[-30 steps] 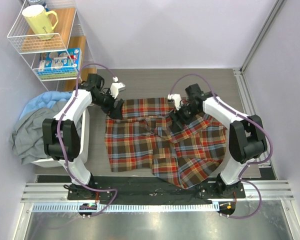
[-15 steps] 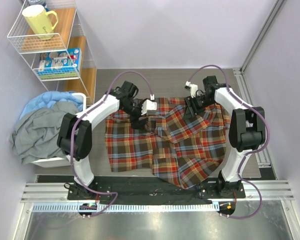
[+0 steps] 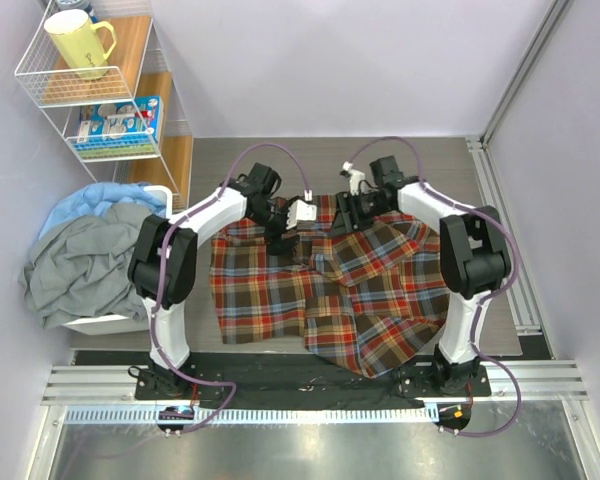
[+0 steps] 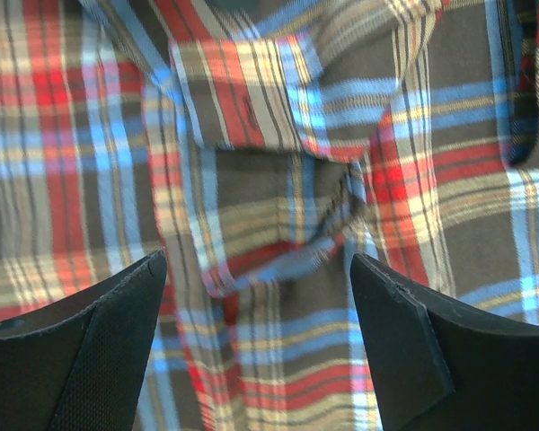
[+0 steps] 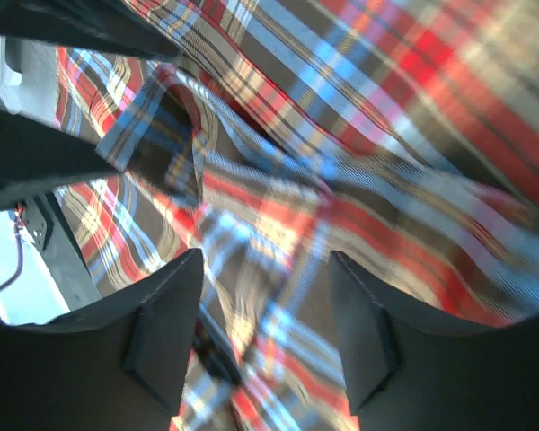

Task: Fold and stack the long sleeve shirts
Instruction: Fold the shirt

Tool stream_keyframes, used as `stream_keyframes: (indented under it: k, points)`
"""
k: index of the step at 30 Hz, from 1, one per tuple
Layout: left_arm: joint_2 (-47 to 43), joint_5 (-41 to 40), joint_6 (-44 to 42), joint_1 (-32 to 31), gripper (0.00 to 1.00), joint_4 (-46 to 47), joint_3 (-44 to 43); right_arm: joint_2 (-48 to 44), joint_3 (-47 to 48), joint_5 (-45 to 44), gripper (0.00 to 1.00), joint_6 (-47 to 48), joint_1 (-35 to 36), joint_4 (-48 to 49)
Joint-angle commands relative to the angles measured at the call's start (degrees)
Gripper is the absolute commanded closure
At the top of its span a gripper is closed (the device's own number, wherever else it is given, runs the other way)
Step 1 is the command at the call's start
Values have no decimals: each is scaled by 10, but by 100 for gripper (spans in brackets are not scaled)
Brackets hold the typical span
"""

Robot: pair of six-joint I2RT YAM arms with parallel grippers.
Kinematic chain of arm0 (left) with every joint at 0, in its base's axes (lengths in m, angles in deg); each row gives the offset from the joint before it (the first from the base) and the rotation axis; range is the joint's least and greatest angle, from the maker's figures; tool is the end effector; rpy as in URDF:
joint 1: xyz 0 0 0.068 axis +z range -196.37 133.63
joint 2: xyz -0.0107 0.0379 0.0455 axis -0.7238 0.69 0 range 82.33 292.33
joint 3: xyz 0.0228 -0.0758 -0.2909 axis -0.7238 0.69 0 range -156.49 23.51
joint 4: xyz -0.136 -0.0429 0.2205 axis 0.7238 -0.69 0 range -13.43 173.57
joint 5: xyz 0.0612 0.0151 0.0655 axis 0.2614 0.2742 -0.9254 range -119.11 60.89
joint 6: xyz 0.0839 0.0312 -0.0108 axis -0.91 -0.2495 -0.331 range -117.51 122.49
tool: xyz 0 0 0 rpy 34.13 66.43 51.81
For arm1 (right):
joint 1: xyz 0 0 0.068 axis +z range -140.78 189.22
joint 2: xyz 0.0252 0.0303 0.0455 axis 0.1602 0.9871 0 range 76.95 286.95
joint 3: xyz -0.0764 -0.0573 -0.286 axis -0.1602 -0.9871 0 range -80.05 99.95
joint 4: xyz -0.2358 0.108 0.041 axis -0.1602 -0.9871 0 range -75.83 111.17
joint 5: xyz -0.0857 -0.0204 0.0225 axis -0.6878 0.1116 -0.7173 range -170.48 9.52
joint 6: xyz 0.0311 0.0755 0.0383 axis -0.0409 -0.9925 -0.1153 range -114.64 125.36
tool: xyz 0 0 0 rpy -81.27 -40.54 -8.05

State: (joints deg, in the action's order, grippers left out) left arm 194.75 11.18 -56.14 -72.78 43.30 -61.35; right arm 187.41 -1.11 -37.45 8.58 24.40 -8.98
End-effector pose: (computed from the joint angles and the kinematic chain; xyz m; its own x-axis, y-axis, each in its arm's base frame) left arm 0.3611 -0.2375 0.1986 0.0444 0.7051 -0.7078 0.9986 -0.0526 0.0102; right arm 0.3976 0.1650 0.1940 -0.8198 -0.2650 -0.5076 -0.5509 0.6069 0.5729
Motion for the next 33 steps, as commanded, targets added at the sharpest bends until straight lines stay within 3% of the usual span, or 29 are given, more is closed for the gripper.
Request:
stream_keyframes:
  k: [1, 7, 11, 15, 17, 21, 33]
  points:
    - [-48, 15, 31, 19, 16, 39, 23, 38, -10, -14, 35, -78, 34, 88]
    - [-59, 17, 55, 23, 16, 47, 32, 52, -29, -57, 33, -94, 37, 105]
    - [-62, 20, 68, 23, 16, 58, 41, 48, -48, -41, 35, -99, 42, 121]
    - [-57, 25, 76, 22, 16, 59, 37, 17, -69, 21, 60, -102, 49, 156]
    - [-56, 32, 78, 23, 15, 59, 33, -16, -79, 36, 76, -69, 59, 154]
    - [-54, 44, 91, 23, 15, 61, 23, -70, -101, 43, 99, -11, 92, 143]
    - [-85, 102, 56, -1, 18, 42, 65, -132, -132, 14, 99, 43, 122, 125]
